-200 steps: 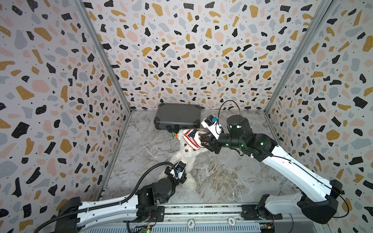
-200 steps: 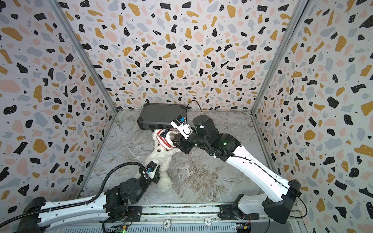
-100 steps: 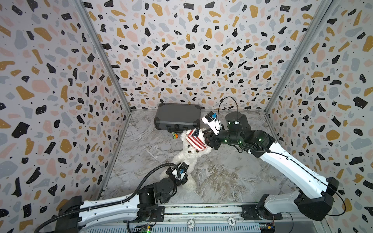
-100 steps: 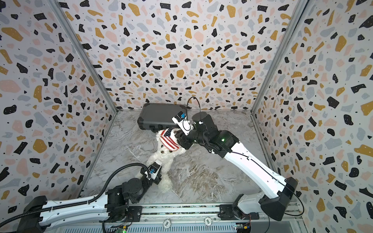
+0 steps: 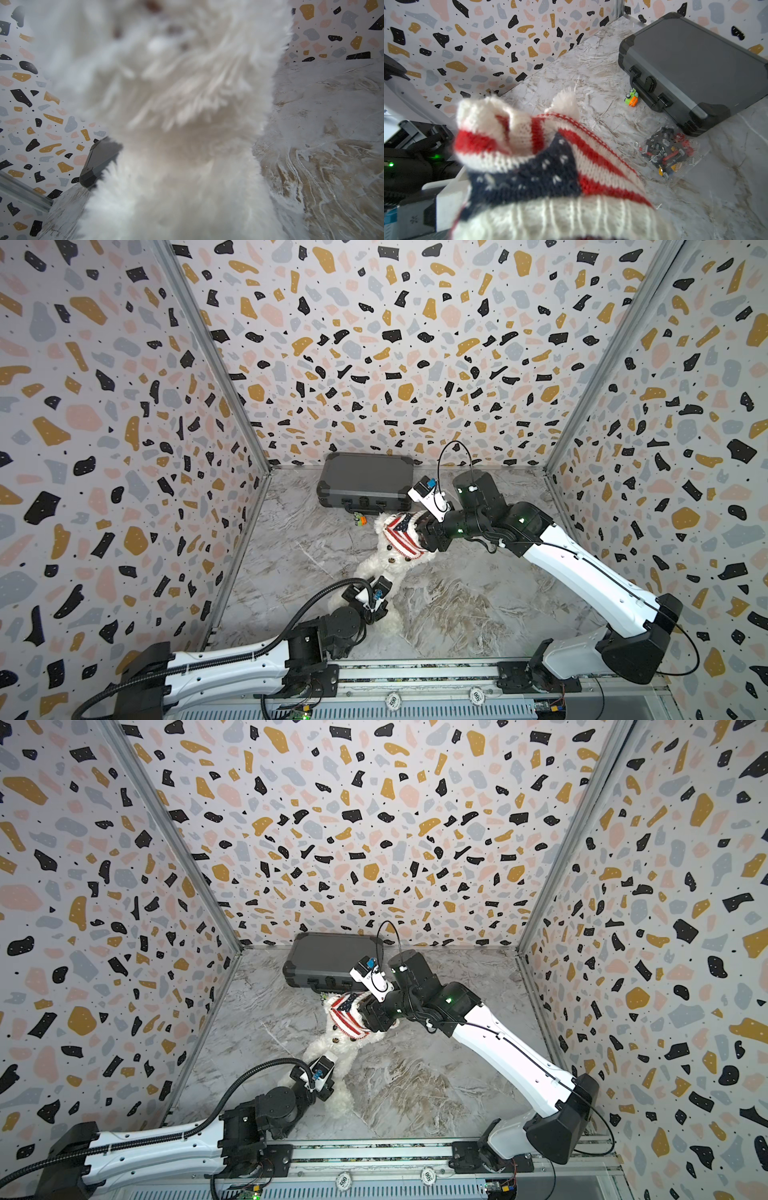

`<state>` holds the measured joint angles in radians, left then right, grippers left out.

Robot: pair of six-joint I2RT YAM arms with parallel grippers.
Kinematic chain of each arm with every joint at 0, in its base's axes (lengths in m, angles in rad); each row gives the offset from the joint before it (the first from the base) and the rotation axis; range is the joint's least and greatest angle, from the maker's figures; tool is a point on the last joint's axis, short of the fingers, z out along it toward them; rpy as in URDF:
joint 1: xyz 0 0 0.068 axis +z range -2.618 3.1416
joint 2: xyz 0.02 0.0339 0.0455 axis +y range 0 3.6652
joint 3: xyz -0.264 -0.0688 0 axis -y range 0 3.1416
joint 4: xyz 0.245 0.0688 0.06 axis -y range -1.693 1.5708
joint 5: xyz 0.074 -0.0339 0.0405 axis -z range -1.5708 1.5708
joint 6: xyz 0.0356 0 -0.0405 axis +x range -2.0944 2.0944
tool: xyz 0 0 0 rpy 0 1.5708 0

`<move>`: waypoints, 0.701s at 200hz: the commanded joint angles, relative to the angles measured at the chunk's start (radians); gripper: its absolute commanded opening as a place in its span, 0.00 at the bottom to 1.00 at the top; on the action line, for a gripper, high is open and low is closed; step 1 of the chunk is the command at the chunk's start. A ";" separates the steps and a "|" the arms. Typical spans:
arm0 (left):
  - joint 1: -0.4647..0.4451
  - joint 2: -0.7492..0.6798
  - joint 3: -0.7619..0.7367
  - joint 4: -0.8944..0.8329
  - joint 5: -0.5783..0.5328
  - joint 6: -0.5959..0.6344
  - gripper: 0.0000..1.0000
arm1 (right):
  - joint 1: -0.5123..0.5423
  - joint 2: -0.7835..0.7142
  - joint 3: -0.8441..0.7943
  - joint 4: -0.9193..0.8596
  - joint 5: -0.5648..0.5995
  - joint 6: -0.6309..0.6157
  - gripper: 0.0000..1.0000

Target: Dress the teddy bear

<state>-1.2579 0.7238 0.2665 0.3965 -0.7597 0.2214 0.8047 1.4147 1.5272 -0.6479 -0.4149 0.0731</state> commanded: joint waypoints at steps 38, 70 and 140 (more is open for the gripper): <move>-0.010 -0.016 0.047 0.086 -0.003 0.014 0.00 | 0.011 0.030 -0.029 -0.086 -0.142 0.023 0.70; -0.014 -0.023 0.048 0.078 -0.010 0.013 0.00 | 0.041 0.027 -0.032 -0.114 -0.085 0.010 0.67; -0.014 -0.013 0.043 0.081 -0.045 0.002 0.00 | 0.130 -0.009 -0.037 -0.128 -0.001 0.009 0.49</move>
<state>-1.2663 0.7242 0.2665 0.3481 -0.7757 0.2249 0.8742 1.4368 1.5002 -0.6991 -0.4473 0.0860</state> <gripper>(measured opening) 0.167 0.512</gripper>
